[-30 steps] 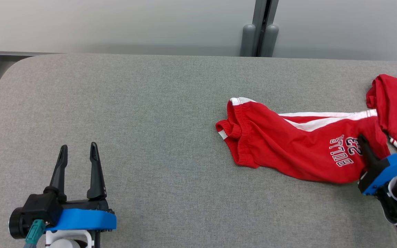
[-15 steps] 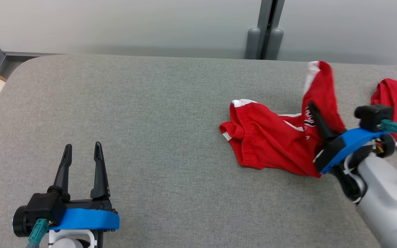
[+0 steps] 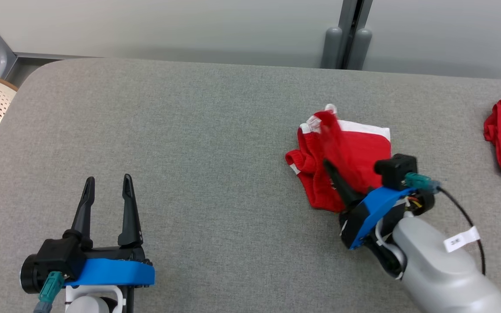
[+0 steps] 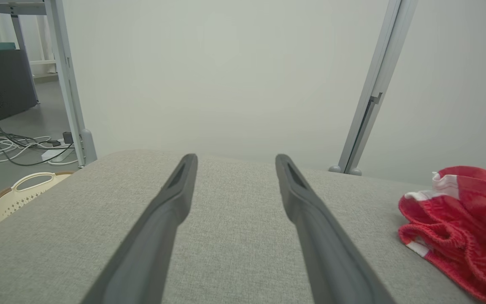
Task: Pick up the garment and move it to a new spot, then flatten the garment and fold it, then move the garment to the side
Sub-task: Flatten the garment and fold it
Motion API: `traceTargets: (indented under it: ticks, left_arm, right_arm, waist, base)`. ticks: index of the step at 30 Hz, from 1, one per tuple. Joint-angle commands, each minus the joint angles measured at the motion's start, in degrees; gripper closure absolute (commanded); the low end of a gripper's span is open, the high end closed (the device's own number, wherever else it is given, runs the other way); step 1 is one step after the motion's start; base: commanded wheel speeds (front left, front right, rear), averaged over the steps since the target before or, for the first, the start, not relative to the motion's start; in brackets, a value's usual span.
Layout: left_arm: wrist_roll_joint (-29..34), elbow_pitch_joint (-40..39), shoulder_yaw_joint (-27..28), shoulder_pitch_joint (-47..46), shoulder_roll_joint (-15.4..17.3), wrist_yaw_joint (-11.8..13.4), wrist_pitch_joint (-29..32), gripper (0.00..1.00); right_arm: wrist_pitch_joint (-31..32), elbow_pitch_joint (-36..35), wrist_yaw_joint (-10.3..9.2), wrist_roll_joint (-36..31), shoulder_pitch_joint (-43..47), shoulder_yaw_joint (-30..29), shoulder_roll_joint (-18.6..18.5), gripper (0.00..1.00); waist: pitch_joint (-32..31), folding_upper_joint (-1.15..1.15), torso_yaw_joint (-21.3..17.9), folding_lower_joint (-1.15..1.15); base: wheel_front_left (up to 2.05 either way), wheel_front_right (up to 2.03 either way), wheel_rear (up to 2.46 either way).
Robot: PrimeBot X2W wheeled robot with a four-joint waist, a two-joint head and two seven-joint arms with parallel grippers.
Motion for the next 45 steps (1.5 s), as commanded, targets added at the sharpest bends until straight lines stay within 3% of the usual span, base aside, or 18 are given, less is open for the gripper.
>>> traceTargets:
  ticks: [1, 11, 12, 13, 14, 20, 28, 38, 45]
  left_arm:
    - [0.0, 0.1, -0.3, -0.7, 0.0, 0.2, -0.3, 0.00]
    - [-0.6, 0.3, -1.5, -1.3, 0.0, 0.5, -0.3, 0.00]
    - [-0.7, 0.3, -1.6, -1.3, 0.0, 0.5, -0.3, 0.00]
    - [-0.8, 0.4, -1.6, -1.2, 0.0, 0.5, -0.3, 0.00]
    - [-0.8, 0.5, -1.6, -1.1, 0.0, 0.5, -0.3, 0.00]
    - [-0.9, 0.9, -1.3, -0.6, 0.0, 0.6, -0.3, 0.00]
    - [0.0, 0.8, -0.4, 1.0, 0.0, 0.6, -0.3, 0.00]
    - [3.4, 0.4, 1.8, 2.1, 0.0, 0.7, -0.3, 0.00]
    - [6.1, 0.7, 3.3, 3.6, 0.6, 1.6, -0.3, 0.00]
  right_arm:
    - [-0.3, 0.1, 0.00, -0.2, 0.5, 0.4, 0.6, 1.00]
    - [-0.4, 0.0, 0.00, -4.6, 2.2, 3.3, 2.8, 1.00]
    - [-0.4, -0.4, 0.00, -4.9, 2.6, 3.7, 2.8, 0.85]
    - [-0.4, -1.0, 0.00, -5.2, 3.0, 3.9, 2.6, 0.29]
    - [-0.4, -1.5, 0.00, -5.3, 3.5, 4.0, 2.3, 0.00]
    - [-0.4, -8.8, 0.00, -6.8, 7.4, -0.1, -0.4, 0.00]
    - [-0.4, -19.9, 0.00, -10.6, 15.6, -14.1, -2.9, 0.00]
    - [-0.4, -28.7, 0.00, -18.4, 25.5, -31.5, 0.2, 0.00]
    - [-0.4, -32.3, 0.00, -23.1, 31.6, -38.9, 3.2, 0.00]
  waist:
    - [0.2, 0.00, 0.2, 0.00]
    - [0.8, 0.00, 0.5, 0.00]
    - [0.8, 0.00, 0.5, 0.00]
    - [0.8, 0.00, 0.5, 0.00]
    - [0.7, 0.00, 0.4, 0.00]
    - [-0.4, 0.00, -0.7, 0.00]
    - [-2.9, 0.00, -3.6, 0.00]
    - [-5.3, 0.00, -7.4, 0.00]
    - [-7.4, 0.00, -9.4, 0.00]
  base:
    - [0.00, 0.00, 0.00]
    - [0.00, 0.00, 0.00]
    - [0.00, 0.00, 0.00]
    - [0.00, 0.00, 0.00]
    - [0.00, 0.00, 0.00]
    - [0.00, 0.00, 0.00]
    - [0.00, 0.00, 0.00]
    - [0.00, 0.00, 0.00]
    - [0.00, 0.00, 0.00]
